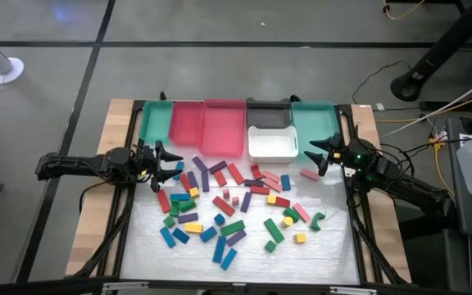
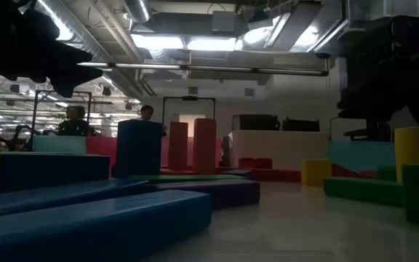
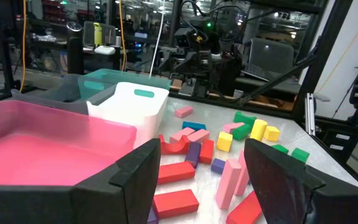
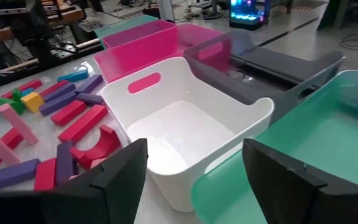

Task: Sort blocks
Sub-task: Put the pink block into the right green bin

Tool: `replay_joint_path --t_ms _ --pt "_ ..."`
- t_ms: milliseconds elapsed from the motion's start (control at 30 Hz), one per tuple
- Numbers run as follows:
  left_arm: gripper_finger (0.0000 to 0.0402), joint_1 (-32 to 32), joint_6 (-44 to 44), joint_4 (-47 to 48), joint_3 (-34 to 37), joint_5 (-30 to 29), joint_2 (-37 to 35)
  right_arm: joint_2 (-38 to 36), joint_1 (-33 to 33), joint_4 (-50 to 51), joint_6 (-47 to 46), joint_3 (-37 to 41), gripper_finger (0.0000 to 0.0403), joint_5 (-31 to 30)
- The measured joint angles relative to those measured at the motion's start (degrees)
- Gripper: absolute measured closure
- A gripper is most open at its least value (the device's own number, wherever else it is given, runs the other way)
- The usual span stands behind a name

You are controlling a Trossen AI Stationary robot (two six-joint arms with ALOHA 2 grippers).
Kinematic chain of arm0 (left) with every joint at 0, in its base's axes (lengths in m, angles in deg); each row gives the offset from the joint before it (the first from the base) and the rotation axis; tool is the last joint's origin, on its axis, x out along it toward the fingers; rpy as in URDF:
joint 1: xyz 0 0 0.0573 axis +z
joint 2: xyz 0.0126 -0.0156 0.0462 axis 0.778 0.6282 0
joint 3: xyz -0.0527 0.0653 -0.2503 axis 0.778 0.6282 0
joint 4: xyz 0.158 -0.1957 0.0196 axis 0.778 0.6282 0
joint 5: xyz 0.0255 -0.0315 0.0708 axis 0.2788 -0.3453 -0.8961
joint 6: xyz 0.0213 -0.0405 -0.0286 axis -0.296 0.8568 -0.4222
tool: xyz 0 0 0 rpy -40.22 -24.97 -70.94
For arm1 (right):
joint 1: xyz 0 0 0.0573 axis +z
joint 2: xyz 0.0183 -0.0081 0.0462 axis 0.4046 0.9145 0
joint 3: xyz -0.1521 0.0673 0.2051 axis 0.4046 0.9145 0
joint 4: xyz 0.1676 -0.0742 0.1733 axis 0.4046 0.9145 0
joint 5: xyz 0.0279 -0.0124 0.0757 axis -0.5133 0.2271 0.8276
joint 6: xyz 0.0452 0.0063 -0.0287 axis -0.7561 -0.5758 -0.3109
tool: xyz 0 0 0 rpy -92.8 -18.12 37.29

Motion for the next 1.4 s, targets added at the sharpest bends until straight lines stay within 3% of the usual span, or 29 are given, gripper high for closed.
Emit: replay_joint_path --t_ms 533,733,1067,1400 --pt "0.0180 0.00 0.02 -0.22 0.00 0.00 0.00 -0.02 0.01 -3.34 1.10 0.35 0.0139 0.54" --pt "0.0180 0.00 0.00 -0.22 0.00 0.00 0.00 -0.02 0.01 -6.45 -5.44 0.19 0.0139 1.56" --pt "0.0180 0.00 0.00 -0.26 0.00 0.00 0.00 3.26 0.01 8.64 -6.12 -13.30 0.0139 7.40" --pt "0.0180 0.00 0.00 -0.26 0.02 -0.03 0.00 18.32 0.04 24.33 -6.09 -23.81 0.0139 14.12"
